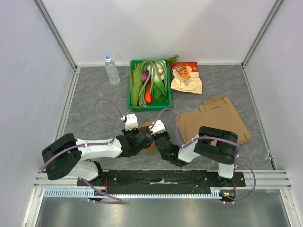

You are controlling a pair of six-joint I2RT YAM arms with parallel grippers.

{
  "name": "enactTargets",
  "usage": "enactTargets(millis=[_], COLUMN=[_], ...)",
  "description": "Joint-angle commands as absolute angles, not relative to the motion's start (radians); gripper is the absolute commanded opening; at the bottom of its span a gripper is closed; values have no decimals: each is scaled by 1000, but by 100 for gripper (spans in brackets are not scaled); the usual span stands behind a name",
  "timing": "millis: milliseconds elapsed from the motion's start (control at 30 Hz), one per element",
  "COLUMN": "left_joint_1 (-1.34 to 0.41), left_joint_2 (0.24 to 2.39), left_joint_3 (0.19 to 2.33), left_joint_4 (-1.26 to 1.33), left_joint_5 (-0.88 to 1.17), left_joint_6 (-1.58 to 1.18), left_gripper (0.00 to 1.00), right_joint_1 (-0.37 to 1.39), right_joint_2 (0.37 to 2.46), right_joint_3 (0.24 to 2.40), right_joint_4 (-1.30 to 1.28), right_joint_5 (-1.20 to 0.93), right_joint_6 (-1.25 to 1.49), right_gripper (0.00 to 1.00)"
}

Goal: Fold the paper box

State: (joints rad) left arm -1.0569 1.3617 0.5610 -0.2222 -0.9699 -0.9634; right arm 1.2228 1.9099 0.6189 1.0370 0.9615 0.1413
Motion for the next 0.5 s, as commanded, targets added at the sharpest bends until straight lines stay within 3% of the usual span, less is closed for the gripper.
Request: enactTargets(millis=[0,33,233,367,467], left_joint_1=[-1068,-1068,-1068,-1068,-1068], left_joint_2=[1356,1358,1370,1370,1362], left_joint_3=[586,586,595,597,594], left_joint_4=[-225,-225,-235,-236,-238], left_joint_5=[-1014,-1015,-1019,-1019,-1019], left_joint_6=[-1015,-1017,-1022,-1025,-1025], left_gripper=[2,2,2,2,2], right_joint_1=[1198,1197,1193,1151,1091], right_joint_2=[1761,1734,1505,1456,1503], right_joint_3=[522,506,393,342,367], right_joint_4=[979,936,740,801,802], right_joint_5=[838,777,712,515,523], right_joint_6=[178,198,297,218,207], right_gripper=[50,59,75,76,73])
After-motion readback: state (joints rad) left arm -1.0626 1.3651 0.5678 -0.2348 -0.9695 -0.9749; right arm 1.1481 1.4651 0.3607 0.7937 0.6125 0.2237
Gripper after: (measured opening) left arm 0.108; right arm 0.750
